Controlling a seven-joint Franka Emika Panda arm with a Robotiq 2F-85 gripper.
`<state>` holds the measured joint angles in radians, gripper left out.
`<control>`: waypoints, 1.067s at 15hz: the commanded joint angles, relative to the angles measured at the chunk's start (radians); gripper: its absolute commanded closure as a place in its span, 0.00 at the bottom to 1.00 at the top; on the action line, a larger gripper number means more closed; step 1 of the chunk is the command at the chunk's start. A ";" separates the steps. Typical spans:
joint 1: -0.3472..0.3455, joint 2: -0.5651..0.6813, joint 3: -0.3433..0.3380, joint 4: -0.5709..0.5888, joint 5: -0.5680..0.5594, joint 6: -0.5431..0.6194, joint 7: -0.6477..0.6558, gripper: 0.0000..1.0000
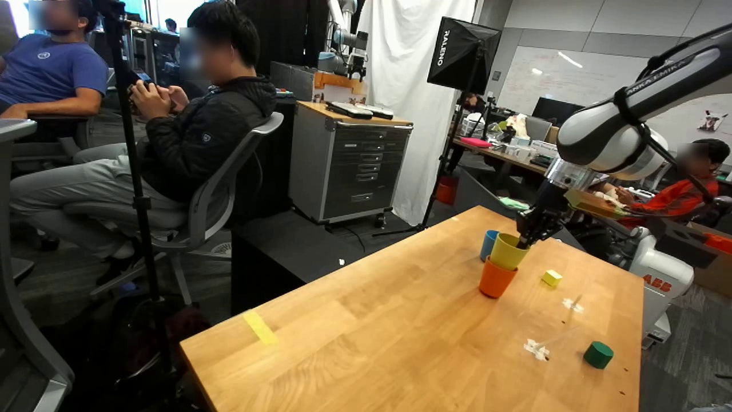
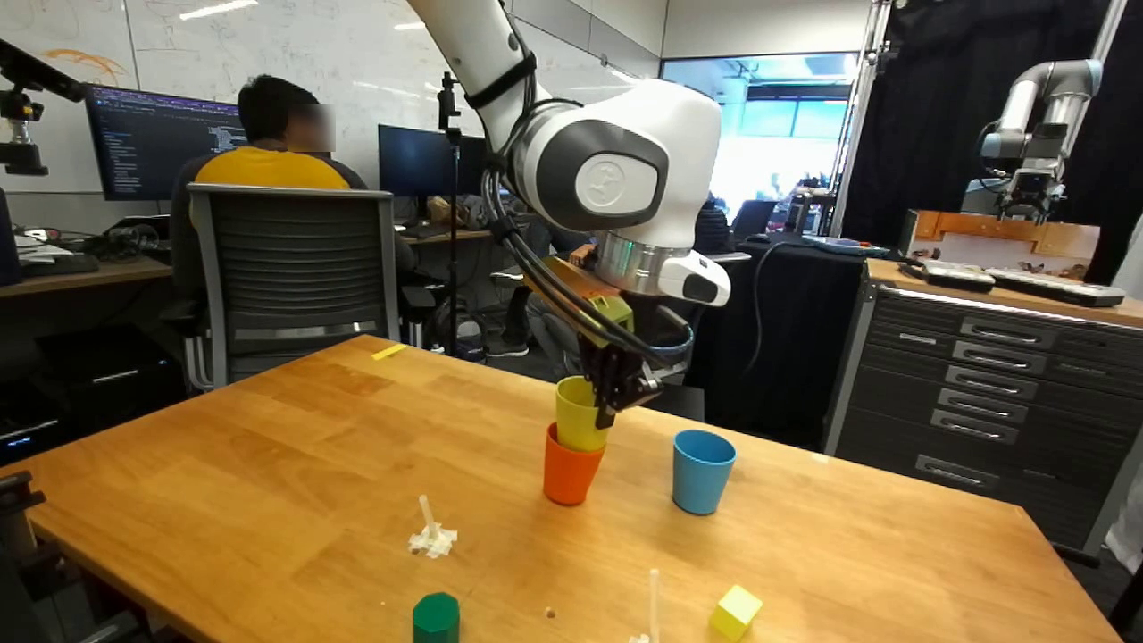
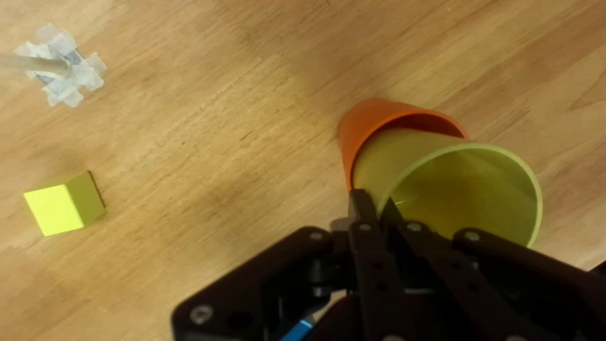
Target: Stack up the cups
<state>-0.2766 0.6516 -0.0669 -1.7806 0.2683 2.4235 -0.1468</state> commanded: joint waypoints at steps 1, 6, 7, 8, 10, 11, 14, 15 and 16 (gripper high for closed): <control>0.012 0.028 -0.016 0.041 -0.039 0.008 0.043 0.98; 0.012 0.013 -0.009 0.018 -0.054 0.027 0.038 0.98; 0.013 0.004 -0.006 0.007 -0.054 0.036 0.032 0.98; 0.018 -0.008 -0.004 -0.010 -0.057 0.049 0.027 0.98; 0.025 -0.030 0.001 -0.043 -0.064 0.079 0.012 0.98; 0.028 -0.039 0.005 -0.059 -0.069 0.092 0.004 0.98; 0.043 -0.065 0.009 -0.107 -0.095 0.128 -0.004 0.98; 0.046 -0.070 0.011 -0.118 -0.100 0.137 -0.004 0.98; 0.050 -0.076 0.011 -0.129 -0.104 0.142 -0.005 0.98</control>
<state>-0.2369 0.6333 -0.0592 -1.8368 0.1942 2.5266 -0.1407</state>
